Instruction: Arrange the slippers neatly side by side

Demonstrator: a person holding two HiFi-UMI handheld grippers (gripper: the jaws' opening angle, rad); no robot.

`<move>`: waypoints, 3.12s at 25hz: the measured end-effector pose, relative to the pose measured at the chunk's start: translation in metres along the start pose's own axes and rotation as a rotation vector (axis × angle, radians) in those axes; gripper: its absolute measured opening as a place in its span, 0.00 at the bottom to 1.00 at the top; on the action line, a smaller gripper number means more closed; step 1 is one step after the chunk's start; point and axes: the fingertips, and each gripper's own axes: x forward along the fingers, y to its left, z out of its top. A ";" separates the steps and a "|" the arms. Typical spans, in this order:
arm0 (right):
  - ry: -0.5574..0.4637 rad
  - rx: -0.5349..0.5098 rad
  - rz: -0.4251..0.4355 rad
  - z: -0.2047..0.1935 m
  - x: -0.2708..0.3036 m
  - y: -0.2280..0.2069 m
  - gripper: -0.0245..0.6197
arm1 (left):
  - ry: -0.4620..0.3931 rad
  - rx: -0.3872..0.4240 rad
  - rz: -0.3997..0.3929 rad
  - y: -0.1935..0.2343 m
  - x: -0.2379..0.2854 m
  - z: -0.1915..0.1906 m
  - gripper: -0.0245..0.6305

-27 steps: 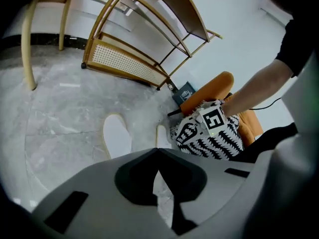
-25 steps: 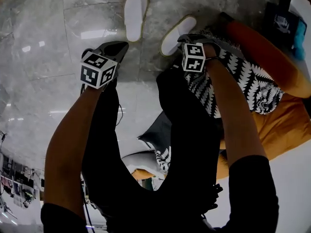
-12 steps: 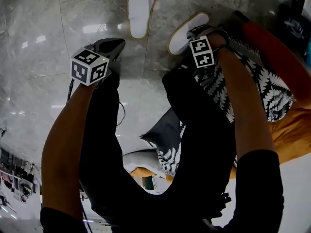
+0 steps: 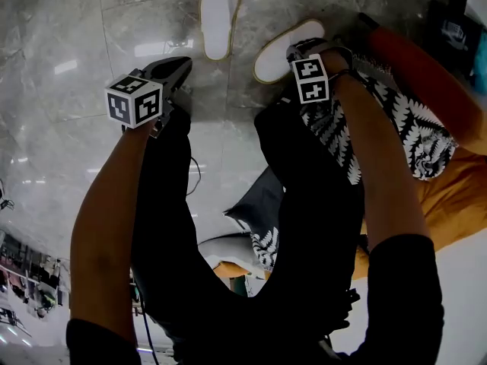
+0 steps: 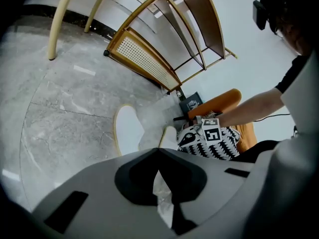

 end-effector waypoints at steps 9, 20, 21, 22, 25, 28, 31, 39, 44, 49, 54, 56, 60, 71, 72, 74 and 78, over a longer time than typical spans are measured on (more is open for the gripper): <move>-0.142 0.387 -0.104 0.013 -0.102 -0.009 0.10 | 0.053 0.031 -0.046 -0.057 -0.029 0.024 0.06; -0.465 1.193 -0.315 0.021 -0.197 -0.051 0.10 | 0.112 0.099 -0.070 -0.095 -0.063 0.054 0.06; -0.512 1.279 -0.338 0.018 -0.202 -0.058 0.10 | 0.103 0.099 -0.074 -0.097 -0.064 0.058 0.06; -0.556 1.366 -0.359 0.014 -0.206 -0.064 0.10 | 0.094 0.099 -0.078 -0.097 -0.063 0.062 0.06; -0.665 1.612 -0.404 0.004 -0.211 -0.080 0.10 | 0.080 0.091 -0.079 -0.094 -0.059 0.070 0.06; -0.743 1.815 -0.415 -0.002 -0.206 -0.089 0.10 | 0.021 0.077 -0.029 -0.085 -0.054 0.079 0.06; -0.779 1.995 -0.420 -0.008 -0.196 -0.095 0.10 | -0.094 0.087 0.071 -0.073 -0.054 0.099 0.06; -0.784 2.252 -0.377 -0.006 -0.136 -0.109 0.10 | -0.196 0.213 0.279 -0.035 -0.055 0.126 0.06; -0.783 2.321 -0.350 0.004 -0.090 -0.117 0.10 | -0.263 0.168 0.321 -0.006 -0.055 0.135 0.06; -0.776 2.369 -0.357 0.005 -0.044 -0.125 0.10 | -0.302 0.166 0.306 0.011 -0.052 0.135 0.06; -0.757 2.340 -0.358 0.005 -0.024 -0.135 0.10 | -0.320 0.158 0.317 0.030 -0.054 0.133 0.06; -0.753 2.344 -0.347 0.007 -0.018 -0.136 0.10 | -0.312 0.152 0.321 0.036 -0.053 0.130 0.06; -0.763 2.372 -0.332 0.013 -0.009 -0.140 0.10 | -0.282 0.182 0.315 0.040 -0.051 0.125 0.06; -0.815 2.373 -0.313 0.025 -0.009 -0.150 0.10 | -0.274 0.175 0.312 0.034 -0.058 0.112 0.06; -0.817 2.372 -0.309 0.025 -0.009 -0.150 0.10 | -0.275 0.173 0.313 0.034 -0.058 0.111 0.06; -0.810 2.362 -0.304 0.024 -0.009 -0.151 0.10 | -0.275 0.170 0.313 0.032 -0.057 0.109 0.06; -0.744 2.319 -0.305 0.023 -0.010 -0.148 0.10 | -0.260 0.179 0.314 0.029 -0.057 0.106 0.06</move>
